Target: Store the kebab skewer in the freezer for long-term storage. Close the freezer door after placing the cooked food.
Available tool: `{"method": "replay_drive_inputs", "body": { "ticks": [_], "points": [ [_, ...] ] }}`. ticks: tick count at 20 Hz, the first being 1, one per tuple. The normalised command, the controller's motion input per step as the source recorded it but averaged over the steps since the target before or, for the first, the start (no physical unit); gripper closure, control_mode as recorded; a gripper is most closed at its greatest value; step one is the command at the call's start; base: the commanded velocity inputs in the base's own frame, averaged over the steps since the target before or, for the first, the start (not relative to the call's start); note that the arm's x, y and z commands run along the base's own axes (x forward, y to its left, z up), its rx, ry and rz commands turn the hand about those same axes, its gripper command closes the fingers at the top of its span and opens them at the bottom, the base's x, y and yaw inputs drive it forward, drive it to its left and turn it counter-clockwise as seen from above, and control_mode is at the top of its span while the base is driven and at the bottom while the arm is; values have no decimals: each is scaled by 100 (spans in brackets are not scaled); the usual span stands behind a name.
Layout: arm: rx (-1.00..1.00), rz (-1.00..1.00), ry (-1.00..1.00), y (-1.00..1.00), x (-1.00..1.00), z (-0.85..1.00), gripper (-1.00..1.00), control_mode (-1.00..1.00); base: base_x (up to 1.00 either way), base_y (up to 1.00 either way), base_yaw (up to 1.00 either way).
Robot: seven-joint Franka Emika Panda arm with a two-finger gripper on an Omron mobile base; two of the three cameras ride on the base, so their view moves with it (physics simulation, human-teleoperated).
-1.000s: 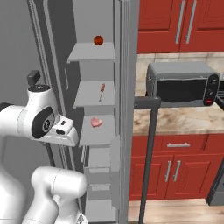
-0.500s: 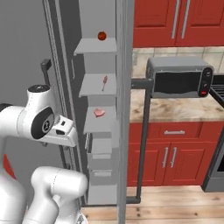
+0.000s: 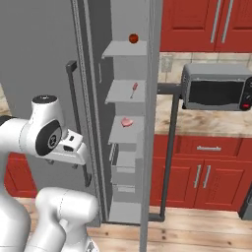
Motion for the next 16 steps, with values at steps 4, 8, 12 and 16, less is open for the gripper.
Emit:
{"method": "replay_drive_inputs", "body": {
  "ticks": [4,8,12,16],
  "points": [
    [0,0,0,0,0,0,-100,100,-50,-25,32],
    [0,0,0,0,0,0,-100,100,-38,-28,29],
    [0,0,0,0,0,0,-100,100,-29,-41,13],
    [0,0,0,0,0,0,-100,100,-28,-54,1]
  ]
}}
